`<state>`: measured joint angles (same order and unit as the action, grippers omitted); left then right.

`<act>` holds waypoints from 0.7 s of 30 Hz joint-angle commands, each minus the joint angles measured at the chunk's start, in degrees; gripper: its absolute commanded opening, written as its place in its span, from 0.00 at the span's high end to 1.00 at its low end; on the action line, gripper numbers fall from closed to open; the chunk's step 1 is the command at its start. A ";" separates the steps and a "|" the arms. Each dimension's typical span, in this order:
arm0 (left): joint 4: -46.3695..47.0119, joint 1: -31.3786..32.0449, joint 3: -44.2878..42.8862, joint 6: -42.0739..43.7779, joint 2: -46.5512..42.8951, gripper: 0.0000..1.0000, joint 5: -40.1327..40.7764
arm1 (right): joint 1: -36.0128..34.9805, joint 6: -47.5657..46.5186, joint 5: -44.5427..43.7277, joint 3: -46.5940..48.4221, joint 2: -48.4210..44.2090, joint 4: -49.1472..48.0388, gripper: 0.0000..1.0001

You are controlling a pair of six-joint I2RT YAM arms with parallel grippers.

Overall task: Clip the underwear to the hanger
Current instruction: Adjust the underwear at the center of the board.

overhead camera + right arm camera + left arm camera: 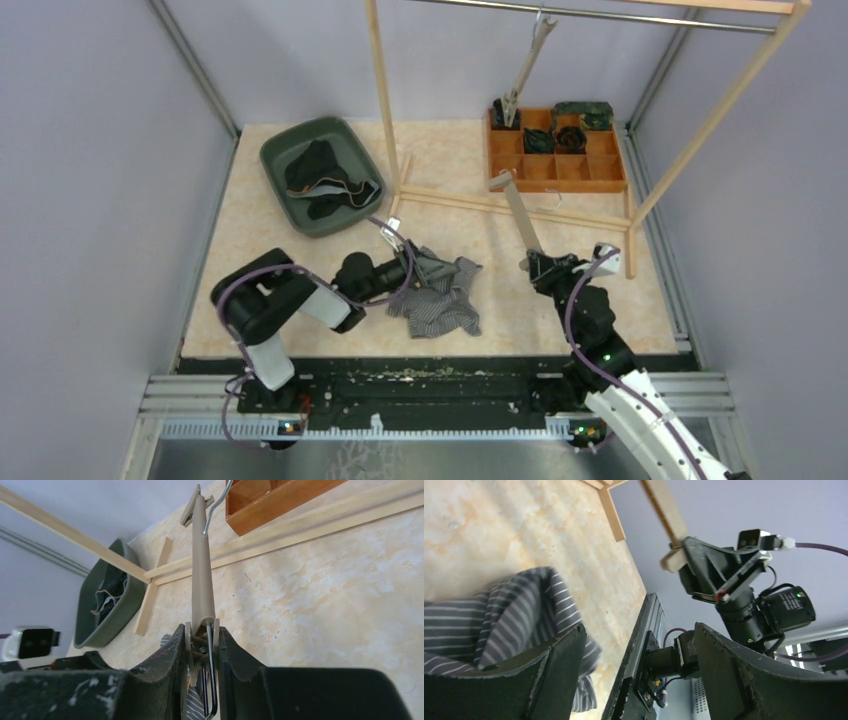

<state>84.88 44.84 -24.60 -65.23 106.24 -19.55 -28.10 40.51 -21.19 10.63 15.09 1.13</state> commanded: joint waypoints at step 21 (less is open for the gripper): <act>-97.03 25.46 -35.30 44.37 -10.37 0.30 62.91 | -0.21 -1.88 -0.39 3.69 0.10 -2.71 1.00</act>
<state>-0.62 67.72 -55.72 -24.38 93.47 29.32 -28.10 39.90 -21.17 10.63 15.77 1.34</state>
